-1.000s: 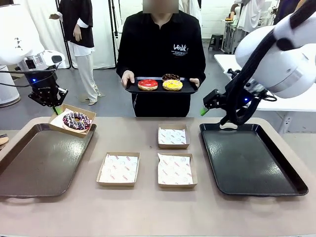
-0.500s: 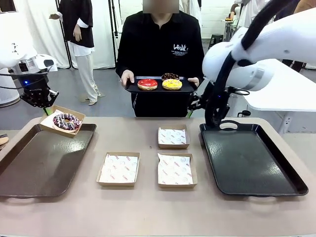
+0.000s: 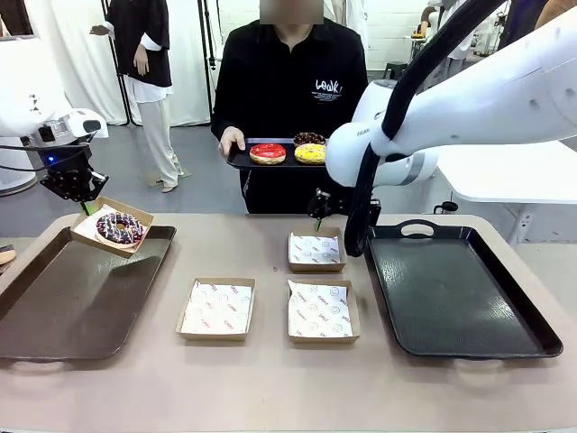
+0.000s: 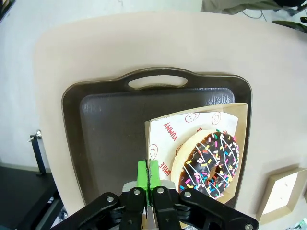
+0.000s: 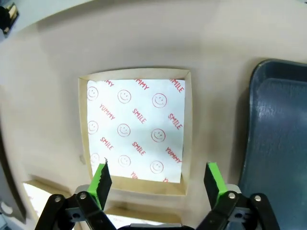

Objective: Individually package the donuts and arrange them on the tray.
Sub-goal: Place the picked Paper togo box on the Handle tray while simultaneously picking up another Paper togo box from the table with the other hand.

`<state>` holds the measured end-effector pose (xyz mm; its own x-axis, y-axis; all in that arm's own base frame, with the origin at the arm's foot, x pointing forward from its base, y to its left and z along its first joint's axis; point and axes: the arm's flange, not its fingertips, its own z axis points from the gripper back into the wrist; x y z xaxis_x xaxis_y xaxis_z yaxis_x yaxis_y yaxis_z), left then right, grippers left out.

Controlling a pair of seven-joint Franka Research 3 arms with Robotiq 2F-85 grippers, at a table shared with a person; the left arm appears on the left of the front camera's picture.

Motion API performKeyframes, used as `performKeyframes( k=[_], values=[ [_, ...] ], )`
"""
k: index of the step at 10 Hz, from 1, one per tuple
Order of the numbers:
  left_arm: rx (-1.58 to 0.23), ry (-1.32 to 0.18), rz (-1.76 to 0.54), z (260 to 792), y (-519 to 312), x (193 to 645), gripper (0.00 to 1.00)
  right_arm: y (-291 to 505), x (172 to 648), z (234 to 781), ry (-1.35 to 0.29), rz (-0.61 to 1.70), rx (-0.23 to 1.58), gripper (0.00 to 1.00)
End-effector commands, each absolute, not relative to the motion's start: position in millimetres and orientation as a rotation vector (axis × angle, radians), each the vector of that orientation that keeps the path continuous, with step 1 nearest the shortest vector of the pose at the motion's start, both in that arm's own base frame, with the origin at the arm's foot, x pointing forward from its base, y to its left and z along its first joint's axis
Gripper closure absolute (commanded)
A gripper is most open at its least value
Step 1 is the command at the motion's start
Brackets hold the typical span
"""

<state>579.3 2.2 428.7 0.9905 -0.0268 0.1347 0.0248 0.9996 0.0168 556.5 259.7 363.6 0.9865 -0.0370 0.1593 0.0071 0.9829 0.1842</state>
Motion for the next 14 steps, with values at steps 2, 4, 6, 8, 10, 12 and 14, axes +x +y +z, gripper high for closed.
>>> performKeyframes(
  k=[2,4,6,8,10,12,14],
  values=[
    [0.015,-0.135,-0.026,429,2,579,0.99,261,555,365,-0.191,-0.051,0.159,0.0],
    [0.015,-0.135,-0.026,429,2,579,0.99,261,558,359,-0.161,-0.022,0.184,0.0],
    [0.015,-0.135,-0.026,429,2,579,0.99,261,558,359,-0.161,-0.022,0.184,0.0],
    [0.015,-0.135,-0.026,429,2,579,0.99,260,558,360,-0.162,-0.023,0.185,0.0],
    [-0.001,-0.138,-0.064,424,-3,582,0.99,254,551,346,-0.196,-0.025,0.117,0.0],
    [0.014,-0.162,-0.079,418,-6,580,0.99,247,551,339,-0.191,-0.023,0.113,0.0],
    [0.016,-0.165,-0.072,412,0,573,0.99,252,556,331,-0.176,0.004,0.117,0.0]
  ],
)
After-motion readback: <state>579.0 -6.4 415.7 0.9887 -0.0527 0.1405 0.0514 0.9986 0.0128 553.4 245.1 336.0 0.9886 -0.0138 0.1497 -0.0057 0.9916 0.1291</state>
